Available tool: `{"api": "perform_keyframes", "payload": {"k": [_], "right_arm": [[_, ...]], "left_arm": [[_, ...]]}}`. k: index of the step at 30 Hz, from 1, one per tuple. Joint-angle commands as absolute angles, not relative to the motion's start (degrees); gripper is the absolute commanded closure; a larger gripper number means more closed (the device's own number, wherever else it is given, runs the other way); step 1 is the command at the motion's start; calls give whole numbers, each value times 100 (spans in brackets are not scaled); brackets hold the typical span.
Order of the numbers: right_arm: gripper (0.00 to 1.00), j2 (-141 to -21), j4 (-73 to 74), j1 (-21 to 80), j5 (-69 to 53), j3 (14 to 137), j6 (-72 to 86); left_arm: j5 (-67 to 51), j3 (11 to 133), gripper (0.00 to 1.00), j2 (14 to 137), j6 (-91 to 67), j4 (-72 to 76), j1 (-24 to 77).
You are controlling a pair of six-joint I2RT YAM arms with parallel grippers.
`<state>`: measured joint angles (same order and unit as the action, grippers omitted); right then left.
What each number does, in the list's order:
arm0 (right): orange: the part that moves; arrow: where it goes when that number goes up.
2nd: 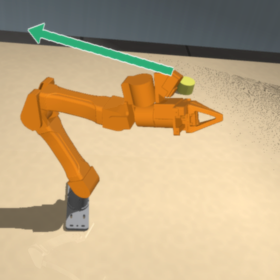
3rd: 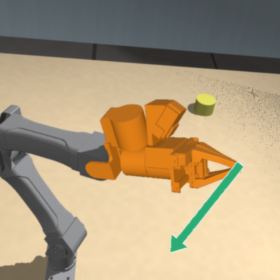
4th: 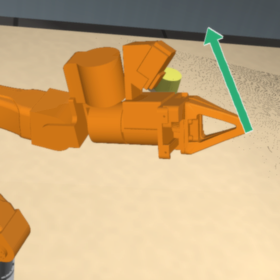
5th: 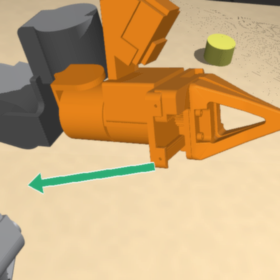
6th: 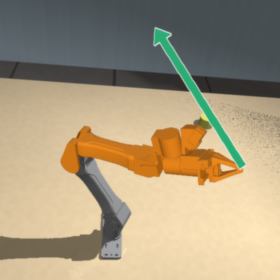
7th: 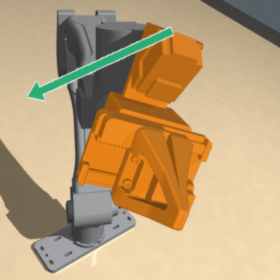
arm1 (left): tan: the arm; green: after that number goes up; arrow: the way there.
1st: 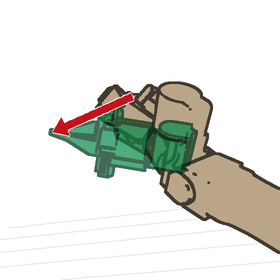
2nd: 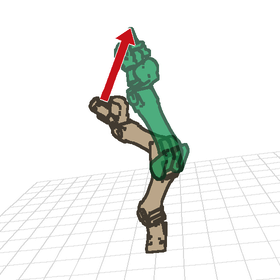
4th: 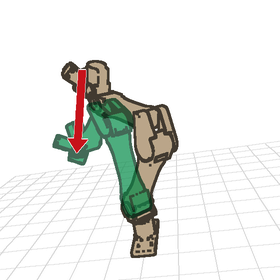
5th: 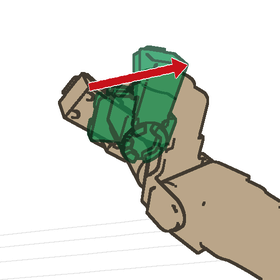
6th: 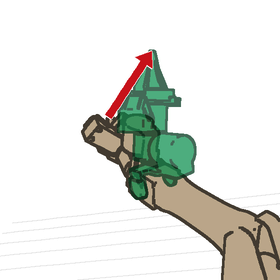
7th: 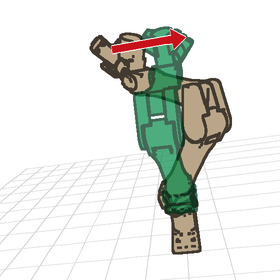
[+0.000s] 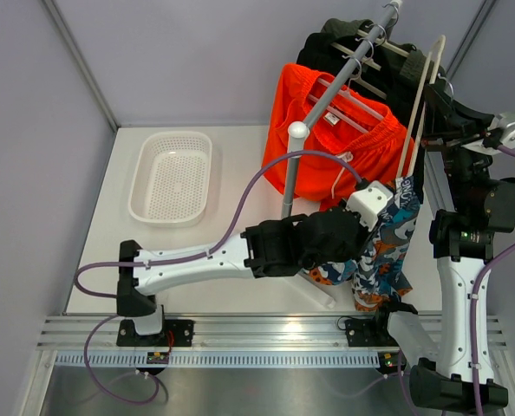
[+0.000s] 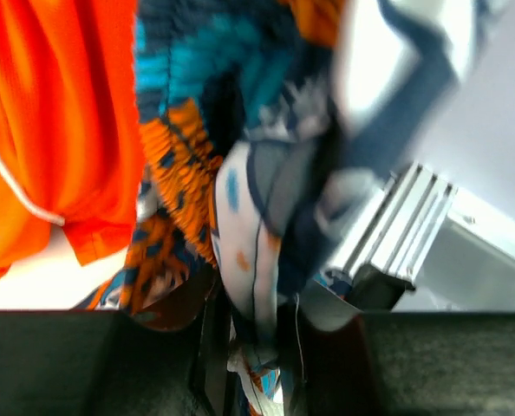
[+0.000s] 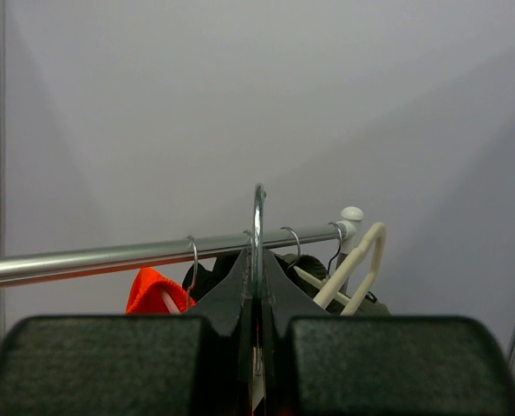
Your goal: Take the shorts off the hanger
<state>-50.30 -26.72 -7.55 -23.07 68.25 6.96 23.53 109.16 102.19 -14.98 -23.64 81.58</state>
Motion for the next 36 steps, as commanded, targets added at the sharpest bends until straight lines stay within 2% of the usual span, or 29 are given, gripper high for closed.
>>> {"api": "perform_keyframes", "payload": {"k": [1, 6, 13, 19, 25, 29, 34, 36], "right_arm": [[100, -4992, -2760, -738, -1935, 7145, 598], [100, -5185, -2716, -738, -1653, 7330, 580], [100, -5282, -2742, -738, -1591, 7427, 606], [100, -5151, -2646, -738, -1932, 7427, 738], [100, -4756, -2531, -738, -2259, 7234, 826], [100, -4544, -2452, -747, -2311, 7102, 861], [100, -4360, -2347, -738, -2460, 7058, 1098], [100, -4333, -2277, -738, -2540, 7084, 1160]], "left_arm": [[2216, 10452, 74, 9520, -1591, -2223, 8262], [1592, 9626, 73, 9106, -1591, -2461, 8314], [1424, 8667, 82, 8175, -1521, -2303, 8385], [1529, 8534, 96, 7384, -1512, -2539, 8516], [1819, 8727, 100, 6287, -1599, -3356, 8552], [2652, 9034, 100, 5610, -1880, -4540, 8552], [4805, 9606, 100, 5230, -2346, -6131, 8543], [5419, 9563, 100, 5159, -2234, -6179, 8543]]}}
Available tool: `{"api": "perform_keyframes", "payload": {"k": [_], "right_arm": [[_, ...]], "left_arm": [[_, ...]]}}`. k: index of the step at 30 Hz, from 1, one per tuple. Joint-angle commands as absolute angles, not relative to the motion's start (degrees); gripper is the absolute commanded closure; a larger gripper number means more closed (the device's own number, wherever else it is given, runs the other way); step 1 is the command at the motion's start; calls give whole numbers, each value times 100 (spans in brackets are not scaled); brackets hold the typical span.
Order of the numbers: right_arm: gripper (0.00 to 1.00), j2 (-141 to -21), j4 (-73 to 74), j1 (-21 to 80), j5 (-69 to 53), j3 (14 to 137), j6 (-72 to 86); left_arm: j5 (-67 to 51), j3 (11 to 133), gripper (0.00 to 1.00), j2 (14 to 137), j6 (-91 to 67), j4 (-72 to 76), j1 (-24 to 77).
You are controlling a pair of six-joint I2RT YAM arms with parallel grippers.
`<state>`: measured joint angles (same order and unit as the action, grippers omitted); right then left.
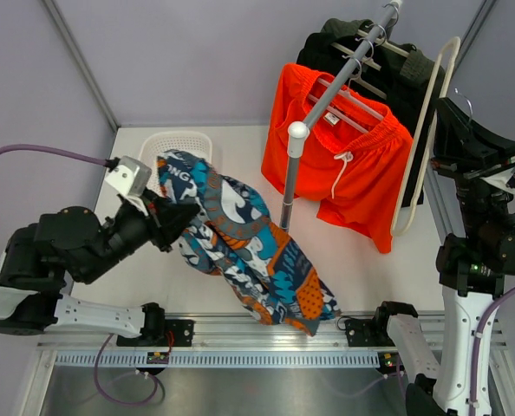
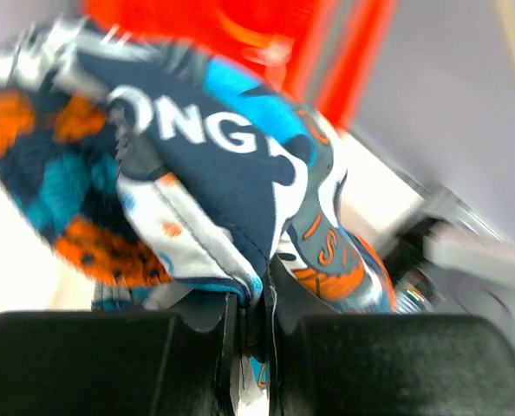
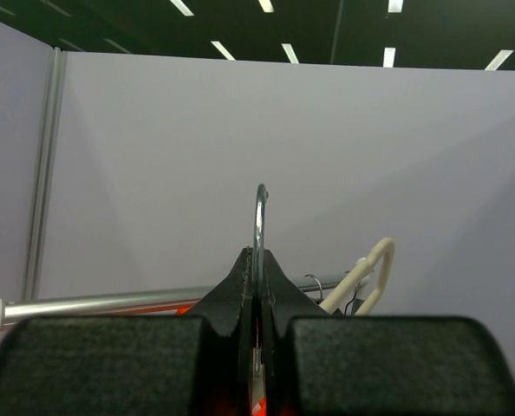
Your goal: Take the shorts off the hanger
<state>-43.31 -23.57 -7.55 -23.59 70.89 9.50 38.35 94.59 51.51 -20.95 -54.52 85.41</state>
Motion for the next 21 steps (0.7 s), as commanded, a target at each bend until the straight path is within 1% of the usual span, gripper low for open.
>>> {"api": "perform_keyframes", "payload": {"k": [1, 5, 7, 8, 9, 10, 12, 13, 14, 17, 20, 21], "right_arm": [[100, -4316, -2242, -738, -2566, 7101, 1169], [100, -4254, -2039, -738, -2759, 7207, 1178], [100, -4210, -1952, -747, -3013, 7225, 1213], [100, -4175, -1890, -747, -3154, 7242, 1265], [100, -4149, -1820, -738, -3321, 7286, 1274], [100, -4122, -1741, -747, -3635, 7295, 1327], [100, -4070, -1574, -738, -3988, 7347, 1406], [100, -4043, -1338, -747, -4251, 7356, 1398], [100, -3965, -1240, -738, -4367, 7322, 1389], [100, -3780, -810, -738, -4842, 7146, 1266], [100, -3604, -230, -738, -5202, 7049, 960], [100, -3551, -98, -747, -5386, 7031, 880]], "left_arm": [[5510, 9563, 100, 5168, -2128, -6127, 8534], [5573, 9545, 100, 5335, -1592, -5451, 8411], [5336, 9283, 100, 5458, -1389, -5074, 8184], [5170, 9177, 100, 5510, -1380, -4993, 8043], [4759, 9045, 100, 5554, -1432, -4914, 7885], [4476, 8644, 100, 5555, -1467, -4643, 7492], [3635, 8159, 100, 5502, -1572, -4291, 7138], [3412, 7921, 100, 5450, -1599, -3932, 6893], [3062, 7475, 100, 5432, -1626, -3755, 6812], [2533, 6797, 100, 5449, -1775, -3148, 6697], [2365, 6531, 99, 5642, -1863, -2883, 6662], [2312, 6374, 97, 5686, -1915, -2822, 6636]]}}
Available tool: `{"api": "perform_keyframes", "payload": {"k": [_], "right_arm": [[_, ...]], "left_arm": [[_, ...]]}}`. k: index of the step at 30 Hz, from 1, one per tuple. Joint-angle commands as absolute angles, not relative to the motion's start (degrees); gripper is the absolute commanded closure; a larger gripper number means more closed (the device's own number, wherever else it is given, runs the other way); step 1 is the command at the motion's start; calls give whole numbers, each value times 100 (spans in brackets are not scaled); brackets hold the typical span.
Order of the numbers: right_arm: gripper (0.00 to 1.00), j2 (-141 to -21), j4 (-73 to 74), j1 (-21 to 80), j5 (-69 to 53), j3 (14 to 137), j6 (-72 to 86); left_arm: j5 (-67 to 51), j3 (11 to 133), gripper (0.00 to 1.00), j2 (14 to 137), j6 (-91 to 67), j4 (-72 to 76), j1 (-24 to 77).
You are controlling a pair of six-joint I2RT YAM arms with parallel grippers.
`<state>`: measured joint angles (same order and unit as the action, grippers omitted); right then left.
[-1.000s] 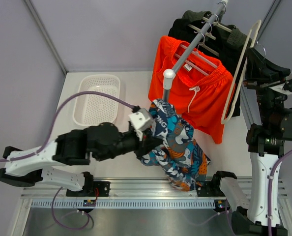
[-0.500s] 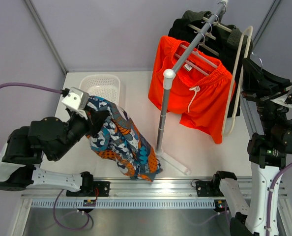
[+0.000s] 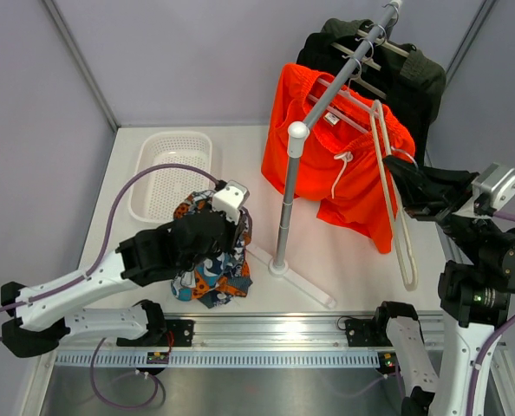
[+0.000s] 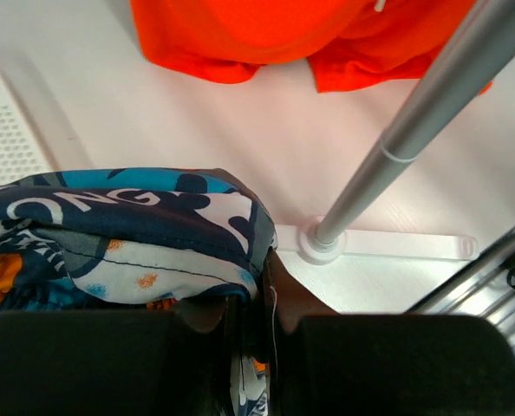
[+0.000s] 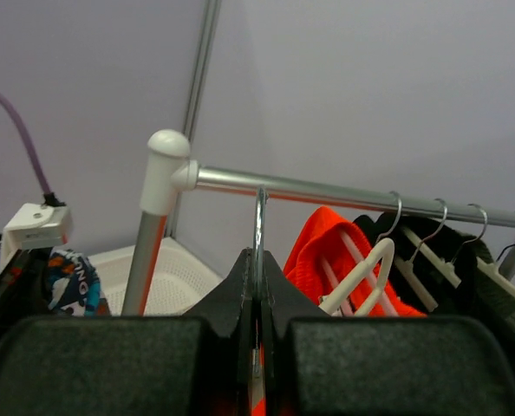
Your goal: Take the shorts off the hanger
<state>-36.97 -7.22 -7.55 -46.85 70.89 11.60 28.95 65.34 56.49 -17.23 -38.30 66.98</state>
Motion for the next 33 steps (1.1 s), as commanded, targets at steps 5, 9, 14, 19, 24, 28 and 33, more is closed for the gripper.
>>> {"api": "perform_keyframes", "payload": {"k": [5, 9, 14, 19, 24, 28, 33], "right_arm": [[100, -3358, 825, -738, -6072, 6900, 406], [100, -3427, 1458, -747, -6520, 6970, -17], [100, -3919, 1171, -738, -6610, 7119, 463], [100, -4813, -399, -738, -6372, 7233, 1947], [100, -5694, -1213, -651, -6039, 7865, 2733], [100, -6318, -1178, -142, -5749, 8366, 2707], [100, -6828, -976, 377, -5546, 9096, 2593]], "left_arm": [[2390, 5828, 36, 5643, -2266, -2549, 6566], [2225, 5485, 13, 4916, -2321, -2435, 6566], [1347, 5265, 1, 4307, -1917, -2443, 6566], [1046, 4984, 1, 3921, -1898, -2487, 6566], [888, 4589, 1, 3473, -2039, -2514, 6565], [660, 4220, 1, 3042, -2293, -2514, 6565], [738, 3929, 1, 2603, -2505, -2698, 6574]]}}
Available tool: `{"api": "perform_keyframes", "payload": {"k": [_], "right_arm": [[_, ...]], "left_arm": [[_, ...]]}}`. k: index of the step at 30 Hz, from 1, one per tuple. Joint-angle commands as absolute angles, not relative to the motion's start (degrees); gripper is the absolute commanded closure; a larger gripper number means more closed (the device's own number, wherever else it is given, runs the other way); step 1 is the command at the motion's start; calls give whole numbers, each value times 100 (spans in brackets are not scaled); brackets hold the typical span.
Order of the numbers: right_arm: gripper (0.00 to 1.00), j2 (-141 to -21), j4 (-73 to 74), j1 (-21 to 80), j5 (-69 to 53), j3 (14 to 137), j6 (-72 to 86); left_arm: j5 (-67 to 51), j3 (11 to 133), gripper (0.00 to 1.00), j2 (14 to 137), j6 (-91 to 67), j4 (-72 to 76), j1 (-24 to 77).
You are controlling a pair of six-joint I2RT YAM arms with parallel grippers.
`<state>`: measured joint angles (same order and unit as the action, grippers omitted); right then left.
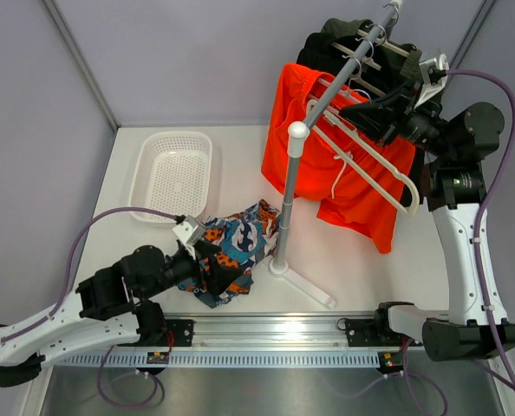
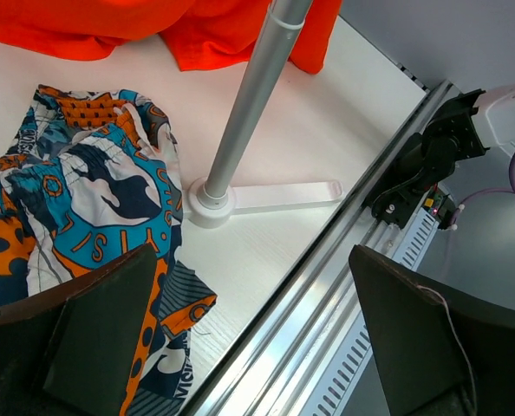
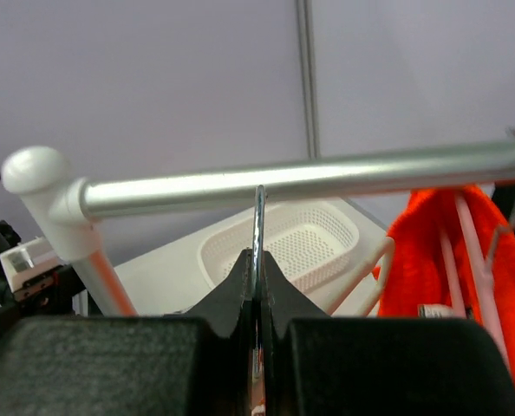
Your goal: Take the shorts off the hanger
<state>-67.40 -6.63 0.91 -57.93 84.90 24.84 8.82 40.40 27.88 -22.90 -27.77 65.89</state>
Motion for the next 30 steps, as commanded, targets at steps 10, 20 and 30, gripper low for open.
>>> {"api": "perform_keyframes", "payload": {"k": [10, 20, 30], "right_arm": [[100, -7303, -344, 703, -5634, 9545, 1892], [100, -7690, 307, 765, -5871, 9712, 1240], [100, -7805, 755, 870, -5757, 9844, 888]], "left_arm": [[879, 3832, 1, 2434, -2681, -2751, 6574], [861, 3937, 1, 2654, -2619, -2575, 6574], [853, 3911, 1, 2698, -2540, -2452, 6574]]}}
